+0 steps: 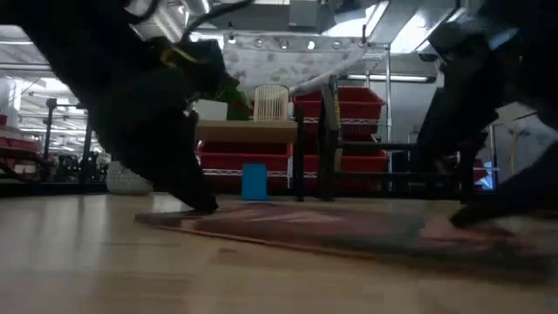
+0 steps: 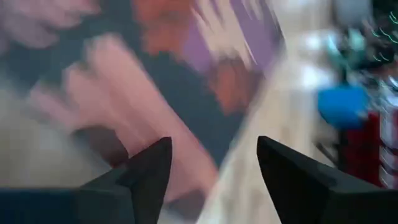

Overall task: Stock shelves
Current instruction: Put the red purple book on the bookshelf

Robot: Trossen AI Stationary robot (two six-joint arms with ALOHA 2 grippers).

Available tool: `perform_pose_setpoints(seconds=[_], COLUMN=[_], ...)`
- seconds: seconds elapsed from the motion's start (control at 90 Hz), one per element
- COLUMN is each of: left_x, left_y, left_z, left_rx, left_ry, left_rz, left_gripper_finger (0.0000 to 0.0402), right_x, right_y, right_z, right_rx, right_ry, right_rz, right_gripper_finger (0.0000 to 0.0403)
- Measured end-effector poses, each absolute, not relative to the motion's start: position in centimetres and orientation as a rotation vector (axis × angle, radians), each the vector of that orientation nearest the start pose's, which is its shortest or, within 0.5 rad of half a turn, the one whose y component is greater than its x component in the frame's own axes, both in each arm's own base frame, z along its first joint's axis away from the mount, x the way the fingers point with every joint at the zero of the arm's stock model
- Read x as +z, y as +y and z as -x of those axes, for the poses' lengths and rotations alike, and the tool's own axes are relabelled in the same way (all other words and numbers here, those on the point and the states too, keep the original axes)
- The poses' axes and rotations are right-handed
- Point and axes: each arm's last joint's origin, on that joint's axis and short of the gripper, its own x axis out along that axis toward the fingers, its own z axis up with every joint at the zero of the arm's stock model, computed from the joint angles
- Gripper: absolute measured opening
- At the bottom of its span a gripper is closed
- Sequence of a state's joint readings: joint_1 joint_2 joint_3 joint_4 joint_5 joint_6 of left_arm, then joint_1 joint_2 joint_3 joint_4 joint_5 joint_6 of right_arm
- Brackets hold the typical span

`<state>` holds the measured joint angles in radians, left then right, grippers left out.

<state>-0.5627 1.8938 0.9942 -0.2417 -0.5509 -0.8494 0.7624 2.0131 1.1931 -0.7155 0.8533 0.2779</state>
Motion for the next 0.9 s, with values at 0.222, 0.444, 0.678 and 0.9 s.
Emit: perform_pose_setpoints(seconds=[0.222,0.444,0.678,0.9], left_x=[13.6,15.9,14.8,13.7], left_y=[-17.4,-16.0,-14.5,-15.5], left_z=[-28.9,-30.1,-31.9,-31.7], left_rx=[0.375,0.416,0.346,0.274], left_ry=[0.827,0.714,0.758,0.822], left_rz=[0.209,0.154,0.081,0.135], left_gripper_finger=[0.0153,0.0153,0.0153,0.0153], right_x=[15.6,18.0,15.5,12.0], right_y=[21.6,24.4,25.3,23.8], right_z=[-25.4,-27.7,-30.2,-30.2], right_rx=[-0.279,-0.009,0.101,-0.008], right_ry=[1.011,0.818,0.788,1.003], right_rz=[0.636,0.228,0.094,0.099], right_gripper_finger=[0.0187,0.0185,0.0185,0.0185])
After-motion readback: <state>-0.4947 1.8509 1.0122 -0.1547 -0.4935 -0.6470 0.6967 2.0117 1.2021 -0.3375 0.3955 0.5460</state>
